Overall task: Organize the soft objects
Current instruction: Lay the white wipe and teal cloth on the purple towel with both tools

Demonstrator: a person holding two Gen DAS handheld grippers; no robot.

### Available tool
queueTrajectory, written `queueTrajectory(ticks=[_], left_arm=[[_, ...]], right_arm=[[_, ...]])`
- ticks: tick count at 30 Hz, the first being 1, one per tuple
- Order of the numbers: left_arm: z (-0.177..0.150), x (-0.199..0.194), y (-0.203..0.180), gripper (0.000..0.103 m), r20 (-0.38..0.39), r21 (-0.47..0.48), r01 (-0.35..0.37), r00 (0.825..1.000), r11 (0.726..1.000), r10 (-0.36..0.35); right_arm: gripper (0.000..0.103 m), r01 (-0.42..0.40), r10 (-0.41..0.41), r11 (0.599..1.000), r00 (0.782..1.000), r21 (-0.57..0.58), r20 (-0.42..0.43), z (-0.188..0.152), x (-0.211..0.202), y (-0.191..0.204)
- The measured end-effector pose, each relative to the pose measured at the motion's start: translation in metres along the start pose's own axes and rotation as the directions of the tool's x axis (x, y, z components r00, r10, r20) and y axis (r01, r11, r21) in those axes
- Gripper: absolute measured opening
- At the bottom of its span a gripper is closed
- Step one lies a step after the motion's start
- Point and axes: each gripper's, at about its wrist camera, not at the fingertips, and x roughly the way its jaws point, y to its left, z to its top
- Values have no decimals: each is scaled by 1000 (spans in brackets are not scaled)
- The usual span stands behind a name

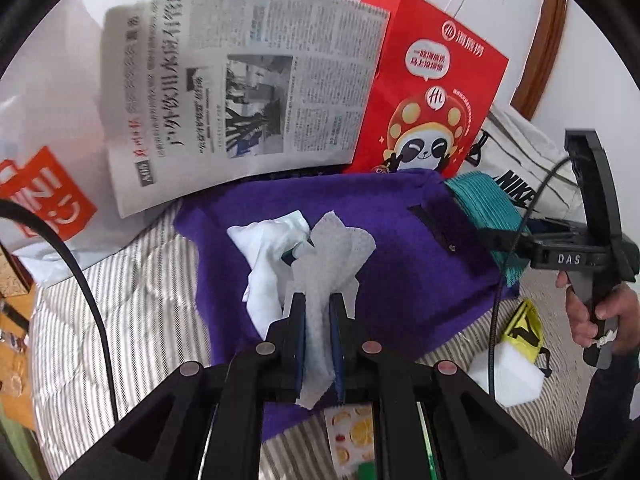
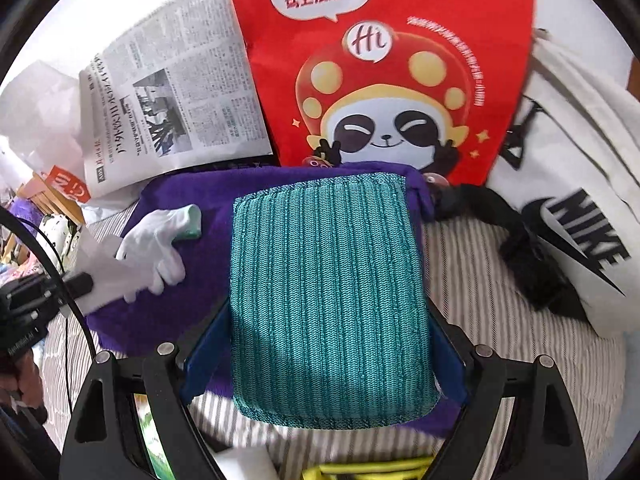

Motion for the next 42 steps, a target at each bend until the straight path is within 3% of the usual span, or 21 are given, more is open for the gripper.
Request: queueTrajectory(ticks=[6, 13, 20, 31, 42], left_arm=[[4, 36, 0, 11, -48, 17, 26, 999, 1000, -25], [-8, 69, 7, 11, -118, 11, 4, 993, 1000, -3], [-14, 66, 12, 14, -118, 22, -28, 992, 999, 31], [-25, 72, 8, 14, -123, 63, -68, 990, 996, 76], [-27, 75, 2, 19, -122, 84, -75, 989, 994, 85]], right_arm=[[88, -5, 5, 1000, 998, -7, -56, 16, 36, 6], [88, -29, 30, 999, 993, 13, -114, 26, 71, 13], [88, -27, 28, 1000, 988, 11, -153, 33, 96, 21], [88, -17, 11, 999, 989, -43, -145, 34, 111, 37], [91, 51, -76, 985, 986, -168, -150, 19, 116, 53]])
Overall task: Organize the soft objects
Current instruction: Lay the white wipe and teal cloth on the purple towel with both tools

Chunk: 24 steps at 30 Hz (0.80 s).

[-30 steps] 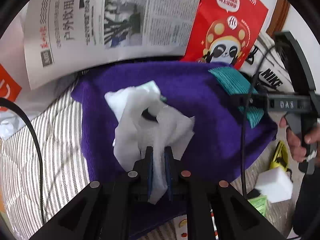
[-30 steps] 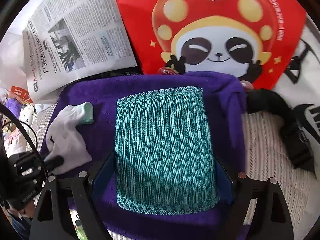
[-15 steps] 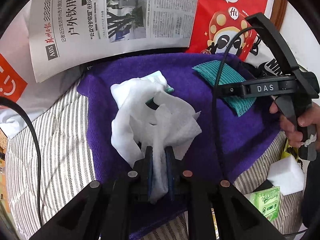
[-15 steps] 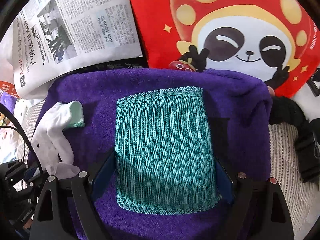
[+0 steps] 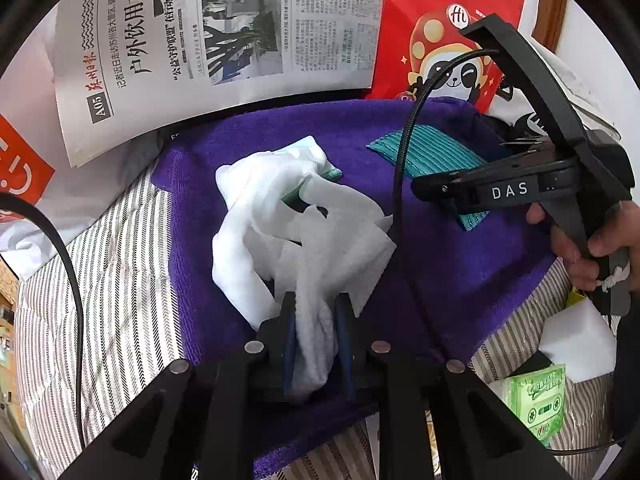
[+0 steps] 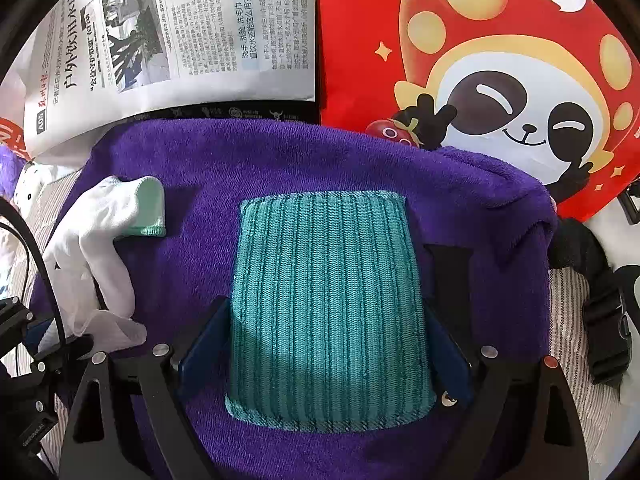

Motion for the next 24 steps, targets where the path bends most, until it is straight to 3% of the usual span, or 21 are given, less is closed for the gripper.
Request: queueTrajectory(ticks=[6, 9, 11, 13, 15, 18, 22, 24], left_arm=[[0, 0, -1, 22, -3, 7, 1, 1000, 1000, -1], [0, -2, -1, 28, -7, 2, 9, 1000, 1000, -9], [0, -3, 1, 40, -9, -4, 19, 1000, 1000, -19], [-1, -5, 1, 41, -12, -7, 47, 999, 999, -47], [-1, -7, -1, 42, -12, 1, 31, 999, 1000, -31], [0, -7, -3, 46, -14, 16, 10, 1000, 1000, -10], [1, -13, 0, 62, -12, 5, 22, 1000, 1000, -22], [2, -19, -1, 62, 3, 7, 13, 1000, 1000, -13]], right_arm=[[93, 4, -4, 1000, 999, -1, -35, -1, 6, 4], [93, 11, -10, 1000, 999, 7, -49, -4, 3, 1], [93, 23, -23, 1000, 999, 2, -47, -5, -1, -2], [93, 40, -40, 999, 999, -5, -35, -5, -15, -12], [93, 52, -52, 999, 999, -5, -13, -10, -26, -12], [93, 62, -62, 998, 998, 7, 8, -22, -43, -14], [93, 75, -76, 997, 996, 22, 50, -52, -74, -18], [93, 73, -75, 997, 995, 22, 69, -69, -90, -20]])
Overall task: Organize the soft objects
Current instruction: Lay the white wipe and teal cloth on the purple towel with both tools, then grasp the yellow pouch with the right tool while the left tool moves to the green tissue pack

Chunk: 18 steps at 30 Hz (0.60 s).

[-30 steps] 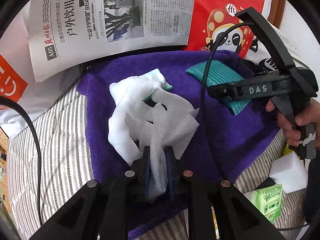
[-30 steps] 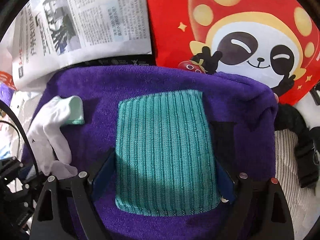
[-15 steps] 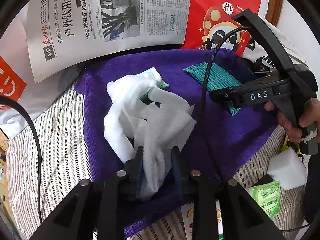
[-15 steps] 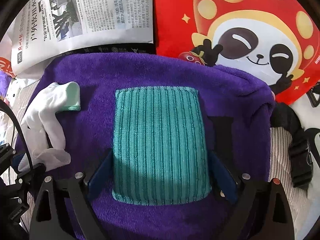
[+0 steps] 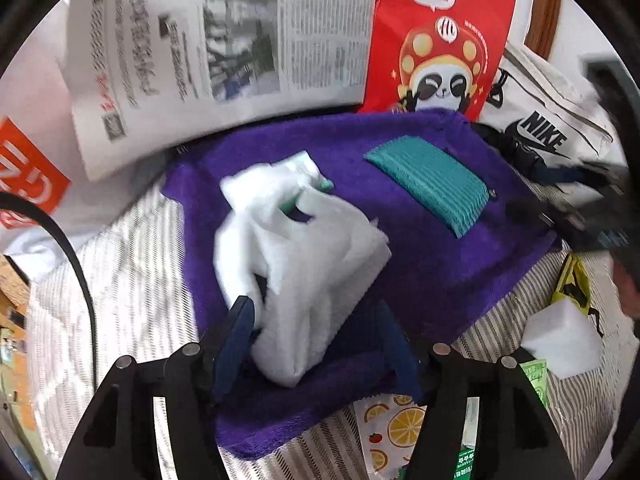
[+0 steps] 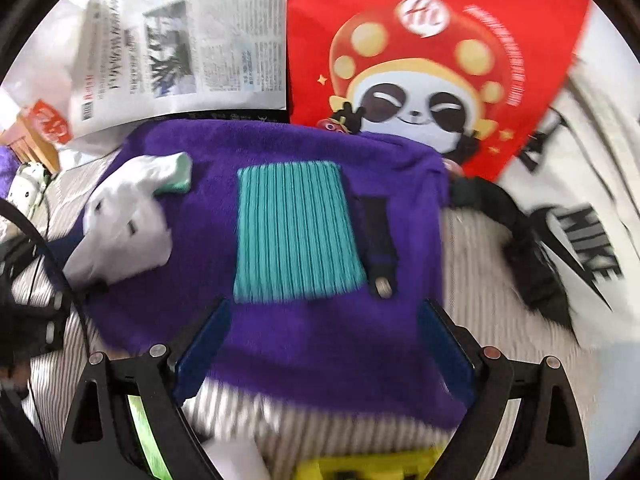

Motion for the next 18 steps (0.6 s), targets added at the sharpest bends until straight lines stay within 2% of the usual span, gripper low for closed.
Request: queueTrajectory(ticks=[2, 5, 8, 12, 18], left_arm=[[2, -10, -3, 64, 24, 6, -26, 999, 1000, 26], [6, -23, -7, 66, 53, 9, -30, 998, 1000, 29], [10, -33, -12, 66, 70, 15, -48, 996, 999, 47], [10, -46, -20, 66, 80, 9, -57, 995, 998, 57], [-13, -75, -30, 66, 84, 12, -62, 995, 998, 61]], right_arm=[[93, 0, 0, 1000, 1000, 0, 15, -21, -21, -3], [93, -7, 7, 1000, 1000, 14, 28, -45, -47, -12], [93, 18, -20, 999, 999, 44, 44, -78, -76, -27], [93, 60, -61, 993, 998, 97, 2, -102, -67, -42], [93, -25, 28, 989, 1000, 144, -14, -123, -40, -53]])
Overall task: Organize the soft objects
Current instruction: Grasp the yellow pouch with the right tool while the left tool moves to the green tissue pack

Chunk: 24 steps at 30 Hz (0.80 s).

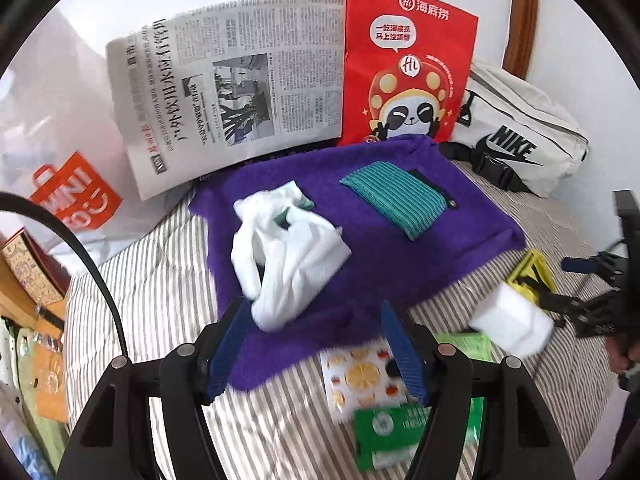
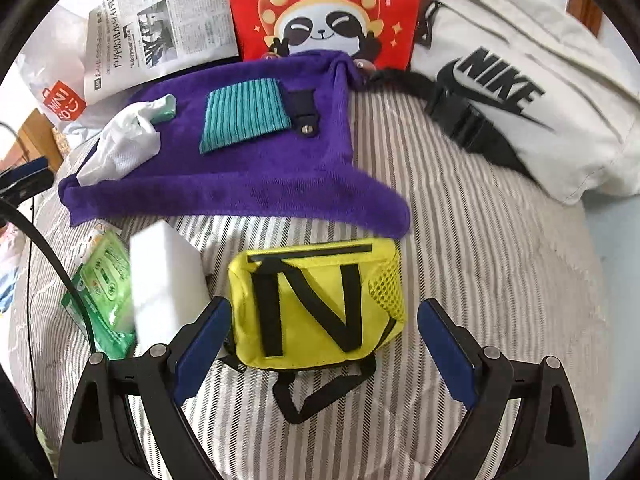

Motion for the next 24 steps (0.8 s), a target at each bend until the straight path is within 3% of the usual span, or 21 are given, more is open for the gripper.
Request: queueTrajectory(ticks=[4, 8, 17, 24], left_arm=[[-19, -24, -2, 66, 7, -18, 23, 1000, 1000, -22], [-36, -40, -5, 68, 12, -43, 38, 999, 998, -38], [-67, -40, -17, 68, -45, -71, 35, 998, 997, -38], [-87, -26, -28, 68, -98, -90, 53, 993, 995, -61]], right_arm=[[94, -59, 59, 998, 998, 28, -5, -3, 14, -7], [102, -31, 32, 999, 1000, -30, 2, -3, 26, 4], [103, -85, 87, 996, 994, -29, 70, -9, 32, 0], [87, -97, 96, 995, 992, 13, 84, -13, 17, -9]])
